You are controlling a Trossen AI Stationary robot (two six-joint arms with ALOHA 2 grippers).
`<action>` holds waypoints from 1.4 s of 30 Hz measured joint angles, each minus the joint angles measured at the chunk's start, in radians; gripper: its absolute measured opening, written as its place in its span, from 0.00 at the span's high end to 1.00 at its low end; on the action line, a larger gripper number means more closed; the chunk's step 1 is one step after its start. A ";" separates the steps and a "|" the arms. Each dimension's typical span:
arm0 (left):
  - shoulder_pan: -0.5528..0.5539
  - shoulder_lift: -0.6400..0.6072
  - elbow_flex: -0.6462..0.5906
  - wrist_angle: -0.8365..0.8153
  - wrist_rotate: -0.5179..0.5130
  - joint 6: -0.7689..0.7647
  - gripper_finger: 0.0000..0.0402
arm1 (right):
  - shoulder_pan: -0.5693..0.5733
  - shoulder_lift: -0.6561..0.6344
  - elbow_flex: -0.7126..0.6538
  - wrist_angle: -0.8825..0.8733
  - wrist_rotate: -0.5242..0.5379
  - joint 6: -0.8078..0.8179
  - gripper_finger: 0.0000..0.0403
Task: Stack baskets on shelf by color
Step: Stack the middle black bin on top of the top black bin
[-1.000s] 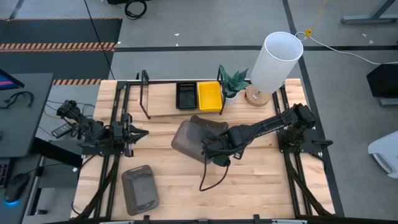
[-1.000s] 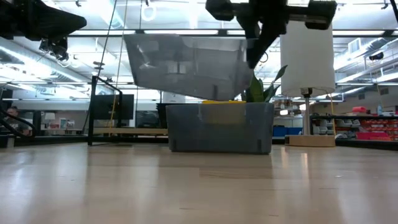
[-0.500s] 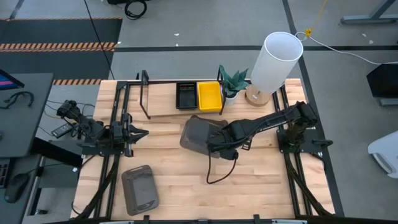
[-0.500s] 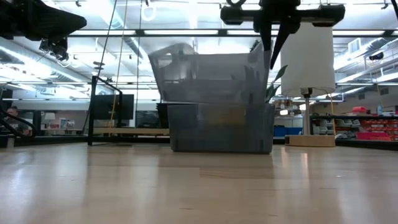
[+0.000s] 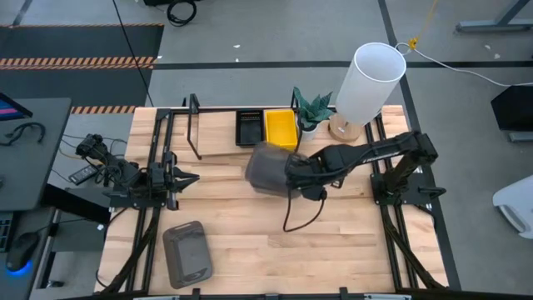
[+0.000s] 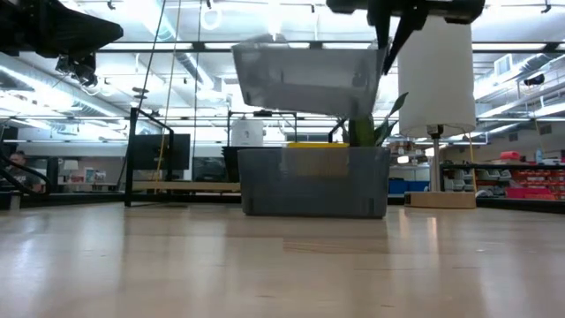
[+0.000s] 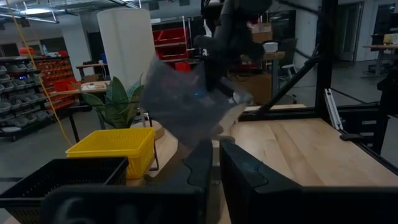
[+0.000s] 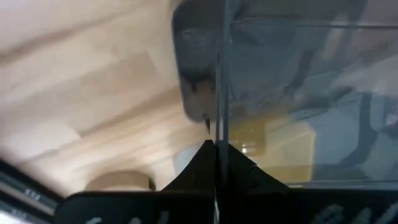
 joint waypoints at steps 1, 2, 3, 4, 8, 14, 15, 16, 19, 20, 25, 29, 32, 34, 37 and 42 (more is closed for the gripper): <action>0.000 0.000 0.000 0.000 0.000 0.000 0.90 | -0.010 0.002 -0.007 -0.005 0.005 -0.004 0.98; 0.000 0.000 0.000 0.000 0.000 0.000 0.91 | -0.019 0.003 -0.018 -0.007 0.014 -0.014 0.98; 0.000 0.000 0.000 0.000 0.000 0.000 0.91 | -0.027 0.005 -0.031 -0.007 0.019 -0.028 0.98; 0.000 0.000 0.000 0.000 0.000 0.000 0.92 | -0.035 0.006 -0.047 -0.005 0.022 -0.045 0.98; 0.000 0.000 0.000 0.000 0.000 0.000 0.93 | -0.061 0.006 -0.100 0.019 0.050 -0.075 0.98; 0.000 0.000 0.000 0.000 0.000 0.000 0.92 | -0.070 0.006 -0.169 0.045 0.037 -0.076 0.98; 0.000 0.000 0.000 0.000 0.000 0.000 0.91 | -0.064 0.006 -0.179 0.056 0.032 -0.072 0.98; 0.000 0.000 0.000 0.000 0.000 0.000 0.91 | -0.060 0.007 -0.186 0.066 0.020 -0.071 0.98; 0.000 0.000 0.000 0.000 0.000 0.000 0.90 | -0.044 0.007 -0.202 0.076 -0.008 -0.052 0.98; 0.000 0.000 0.000 0.000 0.000 0.000 0.90 | -0.036 0.007 -0.206 0.076 -0.013 -0.045 0.98; 0.000 0.000 0.000 0.000 0.000 0.000 0.92 | 0.016 0.007 -0.208 0.077 -0.064 0.005 0.98; 0.000 0.000 0.000 0.000 0.000 0.000 0.93 | 0.055 0.007 -0.208 0.083 -0.111 0.048 0.98; 0.000 0.000 0.000 0.000 0.000 0.000 0.92 | 0.078 0.007 -0.208 0.111 -0.147 0.078 0.98; 0.000 0.000 0.000 0.000 0.000 0.000 0.91 | 0.089 0.007 -0.208 0.135 -0.184 0.105 0.98; 0.000 0.000 0.000 0.000 0.000 0.000 0.90 | 0.101 0.007 -0.208 0.192 -0.256 0.169 0.97; 0.000 0.000 0.000 0.000 0.000 0.000 0.92 | 0.113 0.007 -0.208 0.286 -0.337 0.280 0.95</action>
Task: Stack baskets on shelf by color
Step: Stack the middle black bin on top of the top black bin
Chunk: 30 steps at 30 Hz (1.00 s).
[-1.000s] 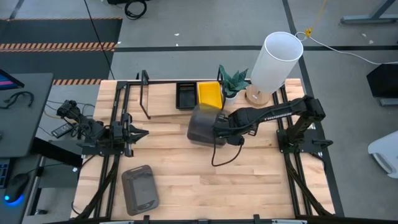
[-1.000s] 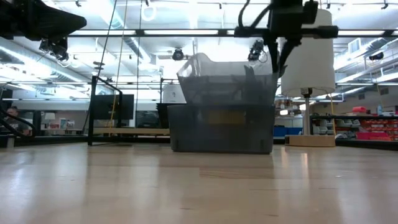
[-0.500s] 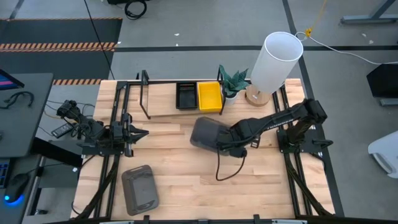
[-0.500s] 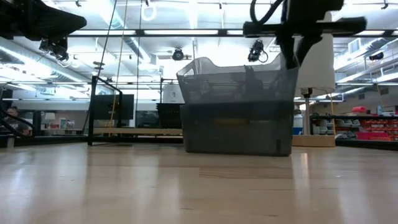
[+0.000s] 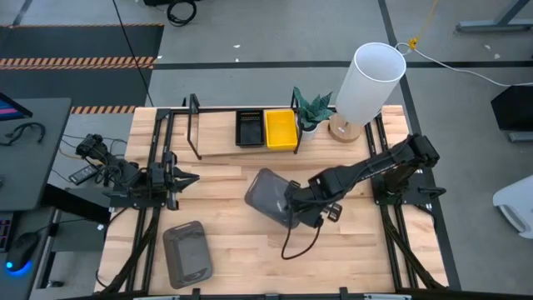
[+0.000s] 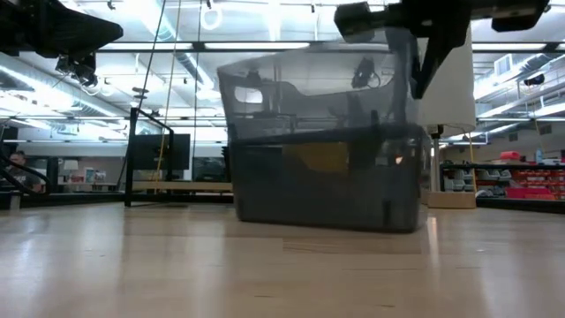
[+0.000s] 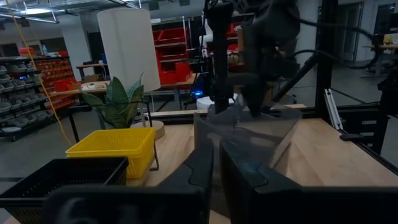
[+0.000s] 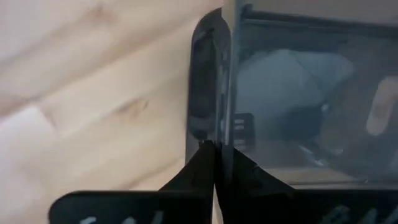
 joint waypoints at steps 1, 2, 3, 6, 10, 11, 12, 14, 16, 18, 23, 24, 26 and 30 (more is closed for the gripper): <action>0.000 0.000 0.000 0.000 0.000 0.000 0.92 | 0.003 0.000 0.000 0.017 -0.015 0.009 0.95; 0.000 0.000 0.000 0.000 0.000 0.000 0.92 | 0.006 0.000 0.000 0.031 -0.027 0.012 0.95; 0.000 0.000 0.000 0.000 0.000 0.000 0.93 | 0.010 0.000 0.000 0.042 -0.037 0.012 0.95; 0.000 0.000 0.000 0.000 0.000 0.000 0.93 | 0.017 0.000 0.000 0.066 -0.049 0.027 0.95; 0.000 0.000 0.000 0.000 0.000 0.000 0.91 | 0.018 0.004 0.000 0.078 -0.051 0.162 0.95; 0.000 0.000 0.000 0.000 0.000 0.000 0.91 | 0.017 0.004 0.000 0.076 -0.051 0.200 0.95; 0.000 0.000 0.000 0.000 0.000 0.000 0.91 | 0.017 0.004 0.000 0.076 -0.051 0.231 0.95; 0.000 0.000 0.000 0.000 0.000 0.000 0.90 | 0.018 0.004 0.000 0.076 -0.051 0.259 0.95; 0.000 0.000 0.000 0.000 0.000 0.000 0.91 | 0.018 0.004 0.000 0.070 -0.049 0.262 0.95; 0.000 0.000 0.000 0.000 0.000 0.000 0.91 | 0.019 0.004 0.000 0.067 -0.043 0.254 0.94; 0.000 0.000 0.000 0.000 0.000 0.000 0.93 | 0.021 0.004 0.000 0.065 -0.040 0.170 0.94; 0.000 0.000 0.000 0.000 0.000 0.000 0.93 | 0.024 0.004 0.000 0.065 -0.040 0.152 0.94; 0.000 0.000 0.000 0.000 0.000 0.000 0.93 | 0.031 0.005 0.000 0.065 -0.040 0.115 0.94; 0.000 0.000 0.000 0.000 0.000 0.000 0.91 | 0.032 0.005 0.000 0.076 -0.040 0.113 0.94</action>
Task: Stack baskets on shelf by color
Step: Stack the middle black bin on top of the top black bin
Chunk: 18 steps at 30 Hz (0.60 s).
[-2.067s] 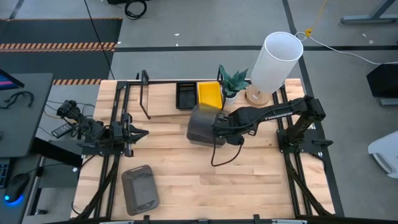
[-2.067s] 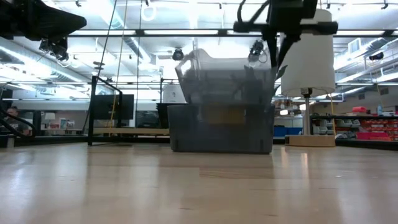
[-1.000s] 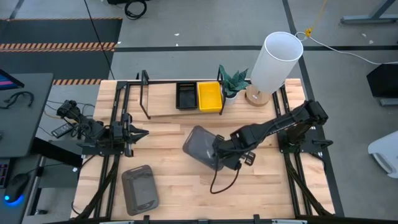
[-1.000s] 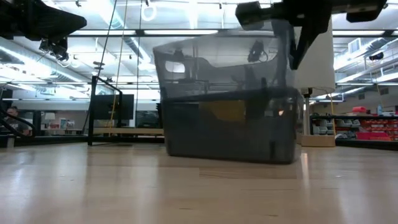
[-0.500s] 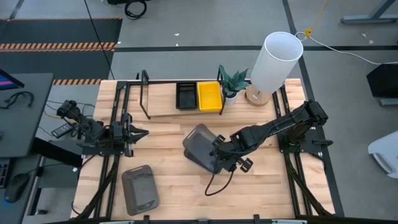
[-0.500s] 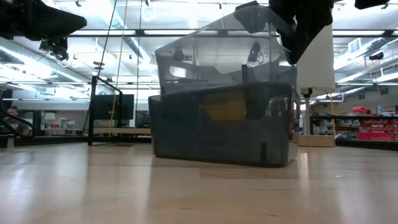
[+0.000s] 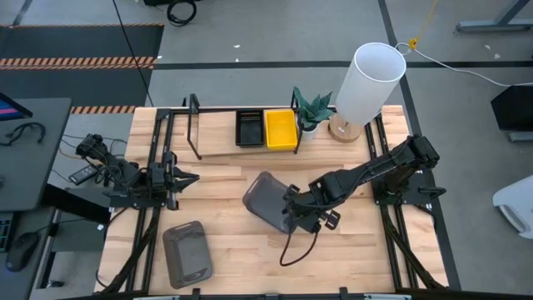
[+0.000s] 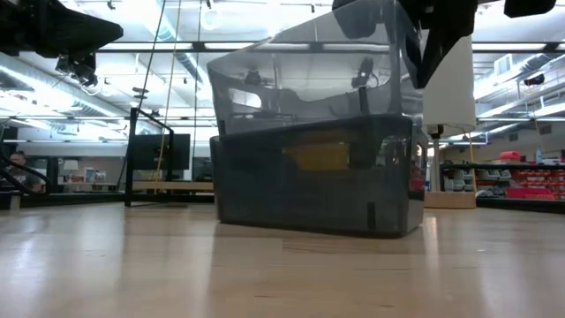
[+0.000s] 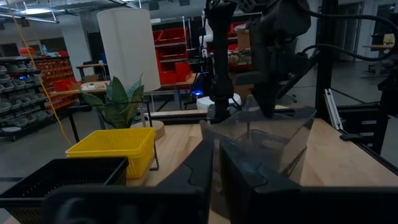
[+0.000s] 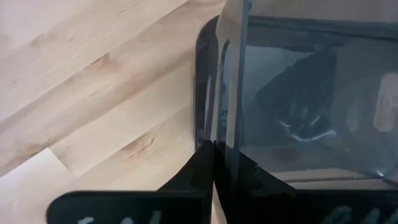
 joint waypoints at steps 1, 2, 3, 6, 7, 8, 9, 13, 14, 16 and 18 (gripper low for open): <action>0.000 0.000 0.000 0.000 0.000 0.000 0.91 | 0.000 0.000 0.000 0.000 0.000 0.002 0.94; 0.000 0.000 0.000 0.000 0.000 0.000 0.90 | 0.000 0.000 0.000 0.000 0.000 0.002 0.94; 0.000 0.000 0.000 0.000 0.000 0.000 0.90 | 0.000 0.000 0.000 0.000 0.001 0.002 0.94; 0.000 0.000 0.000 0.000 0.000 0.000 0.91 | 0.000 0.000 0.000 0.002 0.000 0.003 0.94; 0.000 0.000 0.000 0.000 0.000 0.000 0.91 | 0.000 0.000 0.000 0.005 0.000 0.003 0.94; 0.000 0.000 0.000 0.000 0.000 0.000 0.92 | 0.000 0.000 0.000 0.008 0.000 0.003 0.94; 0.000 0.000 0.000 0.000 0.000 0.000 0.92 | 0.000 0.000 0.000 0.009 0.000 0.003 0.94; 0.000 0.000 0.000 0.000 0.000 0.000 0.93 | 0.001 0.001 0.000 0.014 0.001 0.003 0.90; 0.000 0.000 0.000 0.000 0.000 0.000 0.93 | 0.001 0.001 0.000 0.021 0.001 0.002 0.89; 0.000 0.000 0.000 0.000 0.000 0.000 0.92 | 0.001 0.001 0.000 0.029 0.002 0.002 0.86; 0.000 0.000 0.000 0.000 0.000 0.000 0.91 | 0.001 0.001 0.000 0.031 0.003 0.002 0.83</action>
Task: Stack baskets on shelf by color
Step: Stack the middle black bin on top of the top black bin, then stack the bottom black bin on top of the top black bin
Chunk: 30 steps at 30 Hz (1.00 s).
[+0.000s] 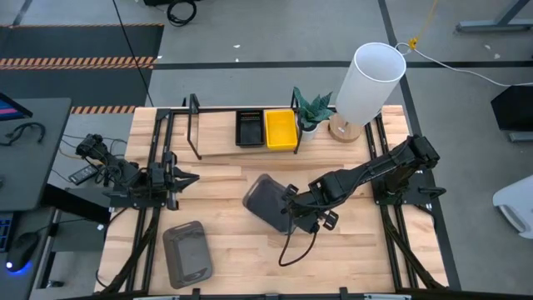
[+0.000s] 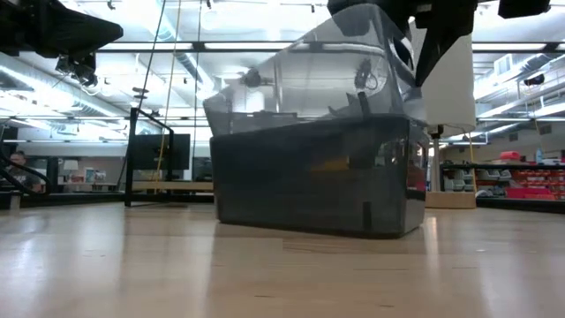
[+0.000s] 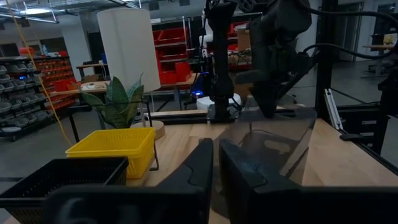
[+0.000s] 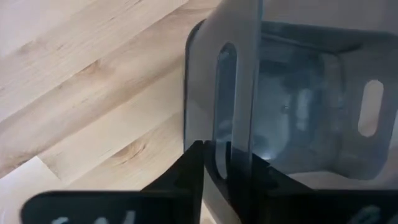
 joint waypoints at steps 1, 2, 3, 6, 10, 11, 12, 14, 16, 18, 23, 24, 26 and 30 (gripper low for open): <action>0.000 0.000 0.000 0.000 0.000 0.000 0.91 | 0.000 0.000 0.000 0.000 0.000 0.000 0.81; 0.000 0.000 0.000 0.000 0.000 0.000 0.91 | 0.000 0.000 0.000 0.000 0.002 0.000 0.80; 0.000 0.000 0.000 0.000 0.000 0.000 0.90 | 0.000 0.000 0.000 0.000 0.009 0.004 0.78; 0.000 0.000 0.000 0.000 0.000 0.000 0.91 | 0.005 0.000 0.000 0.001 0.066 0.006 0.74; 0.000 0.000 0.000 0.000 0.000 0.000 0.92 | 0.024 0.000 0.000 0.016 0.163 0.004 0.72; 0.000 0.000 0.000 0.000 0.000 0.000 0.93 | 0.028 0.000 0.000 0.021 0.178 0.004 0.72; 0.000 0.000 0.000 0.000 0.000 0.000 0.93 | 0.033 0.000 0.000 0.026 0.190 0.004 0.72; 0.000 0.000 0.000 0.000 0.000 0.000 0.93 | 0.044 0.000 0.000 0.046 0.215 0.002 0.72; 0.000 0.000 0.000 0.000 0.000 0.000 0.92 | 0.057 0.000 0.000 0.068 0.237 0.000 0.72; 0.000 0.000 0.000 0.000 0.000 0.000 0.92 | 0.068 0.000 0.000 0.085 0.240 0.000 0.71; 0.000 0.000 0.000 0.000 0.000 0.000 0.90 | 0.096 0.000 0.030 0.090 0.238 0.048 0.72; 0.000 0.000 0.000 0.000 0.000 0.000 0.90 | 0.101 0.000 0.041 0.089 0.233 0.073 0.72; 0.000 0.000 0.000 0.000 0.000 0.000 0.91 | 0.109 0.000 0.068 0.073 0.219 0.116 0.72; 0.000 0.000 0.000 0.000 0.000 0.000 0.93 | 0.124 0.000 0.119 0.064 0.156 0.136 0.72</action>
